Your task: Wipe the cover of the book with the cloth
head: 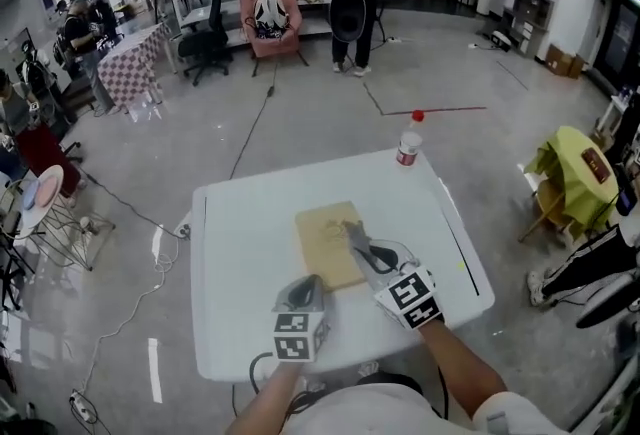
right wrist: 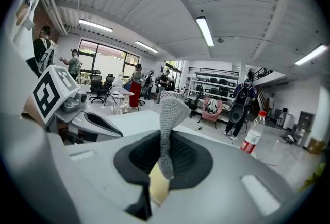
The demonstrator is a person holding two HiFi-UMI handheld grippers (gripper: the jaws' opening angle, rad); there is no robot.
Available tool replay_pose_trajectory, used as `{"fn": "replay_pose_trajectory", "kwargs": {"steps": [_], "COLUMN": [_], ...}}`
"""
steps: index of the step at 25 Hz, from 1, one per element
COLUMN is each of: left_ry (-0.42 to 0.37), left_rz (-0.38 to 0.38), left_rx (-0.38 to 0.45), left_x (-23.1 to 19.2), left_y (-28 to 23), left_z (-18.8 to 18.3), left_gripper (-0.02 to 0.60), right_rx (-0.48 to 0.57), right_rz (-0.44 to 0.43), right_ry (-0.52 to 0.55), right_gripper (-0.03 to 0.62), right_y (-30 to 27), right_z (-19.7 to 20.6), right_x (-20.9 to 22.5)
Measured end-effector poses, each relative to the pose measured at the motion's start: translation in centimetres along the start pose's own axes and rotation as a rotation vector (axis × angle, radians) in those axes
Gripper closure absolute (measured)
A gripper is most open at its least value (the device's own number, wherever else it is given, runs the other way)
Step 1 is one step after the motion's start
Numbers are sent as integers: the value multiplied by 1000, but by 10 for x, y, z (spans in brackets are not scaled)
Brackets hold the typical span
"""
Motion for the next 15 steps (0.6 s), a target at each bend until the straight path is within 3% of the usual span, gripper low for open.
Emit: {"fn": "replay_pose_trajectory", "kwargs": {"steps": [6, 15], "left_ry": [-2, -15], "left_rz": [-48, -92], "left_rx": [-62, -110], "left_x": [0, 2], "left_y": [-19, -44], "left_z": [18, 24], "left_gripper": [574, 574], "right_rx": [-30, -144], "right_rz": [-57, -145], "right_ry": [49, 241], "right_gripper": [566, 566], "right_y": [-16, -59], "right_z": [7, 21], "right_x": [27, 65]}}
Point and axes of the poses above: the fingertips, and each gripper's own axes: y backward along the fingers, x to its right, z out of its underside, the point moved 6 cm from there along y, backward along the fingers, and after that the axes turned 5 degrees about -z, right-handed, at the moved point
